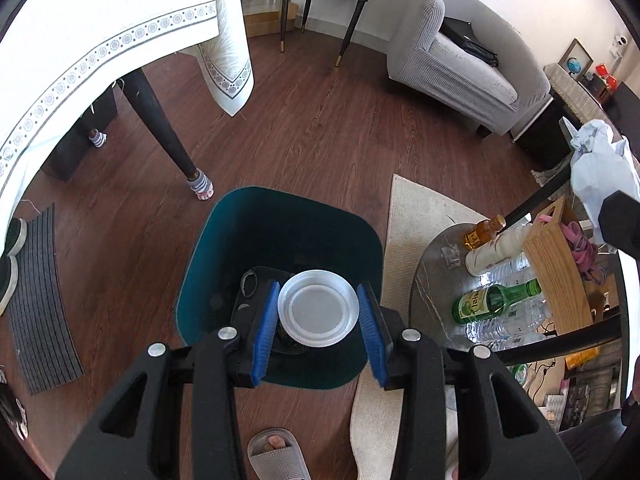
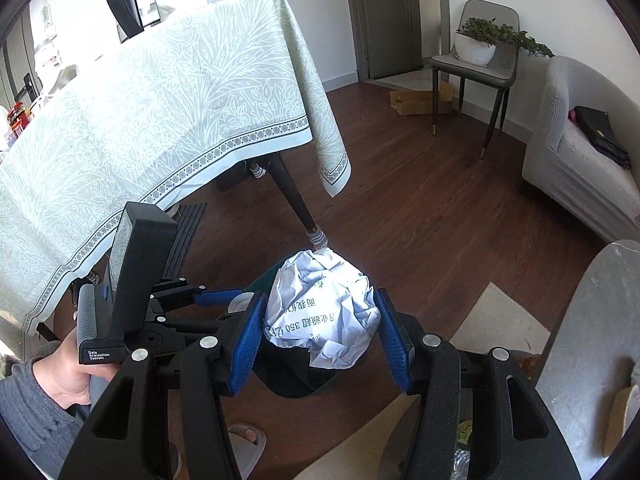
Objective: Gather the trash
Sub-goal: 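Carry the lid and paper over the teal bin and open both grippers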
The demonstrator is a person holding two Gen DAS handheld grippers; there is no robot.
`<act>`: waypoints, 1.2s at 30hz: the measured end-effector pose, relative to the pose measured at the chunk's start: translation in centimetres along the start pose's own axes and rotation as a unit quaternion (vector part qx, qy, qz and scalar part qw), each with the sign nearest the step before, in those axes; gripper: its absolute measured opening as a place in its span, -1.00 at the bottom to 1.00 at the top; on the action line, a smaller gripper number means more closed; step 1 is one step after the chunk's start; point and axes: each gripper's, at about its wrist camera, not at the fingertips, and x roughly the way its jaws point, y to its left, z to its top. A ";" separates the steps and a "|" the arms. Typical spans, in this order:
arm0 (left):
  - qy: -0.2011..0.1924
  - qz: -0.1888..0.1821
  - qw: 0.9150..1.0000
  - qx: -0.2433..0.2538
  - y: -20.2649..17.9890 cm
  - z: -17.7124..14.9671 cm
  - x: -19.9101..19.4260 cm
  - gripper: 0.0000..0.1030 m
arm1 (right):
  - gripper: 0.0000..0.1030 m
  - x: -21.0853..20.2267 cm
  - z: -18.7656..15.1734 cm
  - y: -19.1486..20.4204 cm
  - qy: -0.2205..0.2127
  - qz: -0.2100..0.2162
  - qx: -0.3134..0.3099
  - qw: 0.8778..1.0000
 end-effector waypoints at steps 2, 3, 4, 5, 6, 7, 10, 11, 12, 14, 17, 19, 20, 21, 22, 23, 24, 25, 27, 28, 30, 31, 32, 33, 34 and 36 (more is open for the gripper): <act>0.003 -0.001 1.000 -0.006 0.5 -0.2 0.1 -0.19 | 0.07 1.2 0.1 0.4 0.009 0.003 -0.001 1.000; 0.005 -0.003 1.000 -0.008 0.7 -0.2 0.2 -0.17 | 0.07 1.7 0.0 0.4 0.014 0.004 -0.001 1.000; 0.006 -0.007 1.000 -0.010 0.9 -0.2 0.2 -0.11 | 0.07 2.2 0.0 0.5 0.018 0.006 0.000 1.000; 0.006 -0.011 1.000 -0.011 1.1 -0.2 0.1 -0.11 | 0.07 2.7 0.0 0.5 0.022 0.007 0.001 1.000; 0.005 -0.011 1.000 -0.010 1.2 -0.2 0.1 -0.10 | 0.07 3.1 -0.1 0.5 0.026 0.007 0.001 1.000; 0.004 -0.011 1.000 -0.008 1.3 -0.2 0.0 -0.10 | 0.07 3.6 -0.1 0.6 0.030 0.007 0.002 1.000; -0.003 -0.011 1.000 -0.005 1.4 -0.2 -0.6 -0.12 | 0.07 5.0 -0.3 0.5 0.041 0.007 0.004 0.999; -0.005 -0.012 1.000 -0.005 1.6 -0.2 -0.8 -0.12 | 0.07 5.5 -0.4 0.5 0.046 0.007 0.004 0.999; -0.008 -0.013 1.000 -0.006 1.6 -0.1 -1.1 -0.12 | 0.07 6.0 -0.5 0.6 0.050 0.007 0.005 0.999; -0.014 -0.016 1.000 -0.008 1.8 -0.2 -1.6 -0.14 | 0.06 7.1 -0.6 0.7 0.058 0.008 0.006 0.998; -0.026 -0.017 1.000 -0.005 2.1 -0.2 -2.6 -0.14 | 0.06 8.5 -0.6 1.0 0.069 0.009 0.007 0.998; -0.034 -0.014 0.999 -0.005 2.3 -0.3 -3.2 -0.20 | 0.07 9.4 -0.8 1.2 0.078 0.010 0.006 0.997; -0.039 -0.014 0.999 -0.005 2.4 -0.2 -3.6 -0.21 | 0.07 9.8 -1.0 1.2 0.082 0.010 0.006 0.997; -0.043 -0.013 0.999 -0.006 2.5 -0.1 -3.9 -0.25 | 0.07 10.3 -1.1 1.3 0.086 0.011 0.006 0.996; -0.047 -0.012 0.999 -0.008 2.7 0.0 -4.3 -0.27 | 0.07 10.7 -1.2 1.4 0.091 0.011 0.006 0.996; -0.051 -0.010 0.999 -0.009 2.8 0.0 -4.7 -0.27 | 0.07 11.2 -1.3 1.5 0.095 0.011 0.006 0.995; -0.057 -0.007 0.998 -0.010 2.9 0.1 -5.1 -0.31 | 0.07 11.6 -1.5 1.5 0.099 0.011 0.005 0.995; -0.063 -0.007 0.998 -0.009 2.9 0.2 -5.6 -0.37 | 0.07 12.0 -1.6 1.6 0.103 0.011 0.004 0.995; -0.075 -0.011 0.997 -0.011 3.0 0.3 -6.6 -0.43 | 0.07 12.9 -1.9 1.8 0.113 0.010 0.005 0.994; -0.080 -0.013 0.997 -0.010 2.9 0.4 -7.0 -0.46 | 0.07 13.3 -2.1 1.8 0.117 0.010 0.005 0.993; -0.092 -0.011 0.996 -0.007 2.9 0.5 -8.0 -0.56 | 0.07 14.0 -2.4 2.0 0.126 0.009 0.002 0.992; -0.098 -0.010 0.995 -0.007 3.1 0.6 -8.5 -0.60 | 0.07 14.3 -2.6 2.1 0.131 0.007 0.000 0.991; -0.103 -0.011 0.995 -0.008 3.1 0.7 -9.0 -0.63 | 0.08 14.7 -2.8 2.3 0.134 0.006 -0.004 0.991; -0.108 -0.013 0.994 -0.009 3.2 0.8 -9.4 -0.70 | 0.10 15.0 -3.0 2.4 0.139 0.006 -0.007 0.990; -0.113 -0.015 0.993 -0.008 3.1 0.9 -9.9 -0.70 | 0.13 15.3 -3.2 2.6 0.145 0.008 -0.009 0.989; -0.123 -0.017 0.992 -0.007 3.1 1.1 -10.9 -0.70 | 0.20 15.8 -3.6 2.9 0.153 0.007 -0.016 0.988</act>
